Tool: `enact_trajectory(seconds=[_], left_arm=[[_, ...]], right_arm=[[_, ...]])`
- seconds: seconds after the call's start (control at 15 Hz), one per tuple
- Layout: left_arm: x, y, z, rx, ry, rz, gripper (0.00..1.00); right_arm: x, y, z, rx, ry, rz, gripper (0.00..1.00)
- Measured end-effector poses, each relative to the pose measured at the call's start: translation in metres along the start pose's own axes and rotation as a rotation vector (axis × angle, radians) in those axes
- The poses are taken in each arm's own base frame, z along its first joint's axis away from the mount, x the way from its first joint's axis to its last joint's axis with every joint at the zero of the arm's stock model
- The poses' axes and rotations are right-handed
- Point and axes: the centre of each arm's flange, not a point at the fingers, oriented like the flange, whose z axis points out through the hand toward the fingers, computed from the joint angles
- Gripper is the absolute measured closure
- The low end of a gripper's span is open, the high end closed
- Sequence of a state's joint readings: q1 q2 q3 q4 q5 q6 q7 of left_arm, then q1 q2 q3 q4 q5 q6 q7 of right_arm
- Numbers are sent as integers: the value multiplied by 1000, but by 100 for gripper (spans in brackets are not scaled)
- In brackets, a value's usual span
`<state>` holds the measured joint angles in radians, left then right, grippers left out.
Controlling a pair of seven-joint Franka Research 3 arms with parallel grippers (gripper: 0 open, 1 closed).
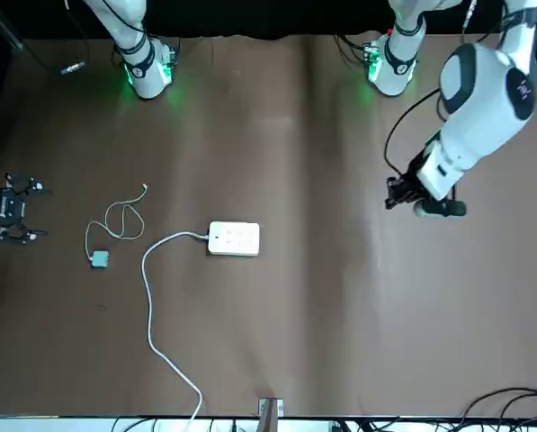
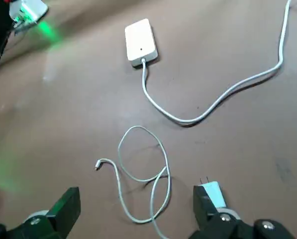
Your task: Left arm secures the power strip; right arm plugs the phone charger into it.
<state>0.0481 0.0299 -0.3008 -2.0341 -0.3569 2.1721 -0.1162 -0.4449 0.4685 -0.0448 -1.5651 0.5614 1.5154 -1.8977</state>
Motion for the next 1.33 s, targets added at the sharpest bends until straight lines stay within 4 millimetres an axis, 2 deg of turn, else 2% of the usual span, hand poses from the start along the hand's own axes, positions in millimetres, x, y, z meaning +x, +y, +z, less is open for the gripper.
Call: enact_trajectory(seconds=[0.33,0.6,0.73,0.93,1.0,1.13,1.33], left_arm=[[5,2,55,-51,-46,23,99],[5,11,110,-115,-103,63,99],[7,9,132,-152,-131,79,99],[12,1,153,-222,-116,81,99],[13,4,166,-270,-95,47,99],[11,16,178,-287,-58,43,90],[3,36,205,-317,-23,18,90]], right_arm=[[-56,30,39,-2,152,-93,0],[-93,62,66,-32,241,-142,0],[-109,77,78,-52,268,-186,0],[-125,95,96,-77,284,-233,0],[-132,103,109,-75,291,-274,0],[-136,110,117,-74,294,-297,0],[-139,119,126,-73,297,-319,0]])
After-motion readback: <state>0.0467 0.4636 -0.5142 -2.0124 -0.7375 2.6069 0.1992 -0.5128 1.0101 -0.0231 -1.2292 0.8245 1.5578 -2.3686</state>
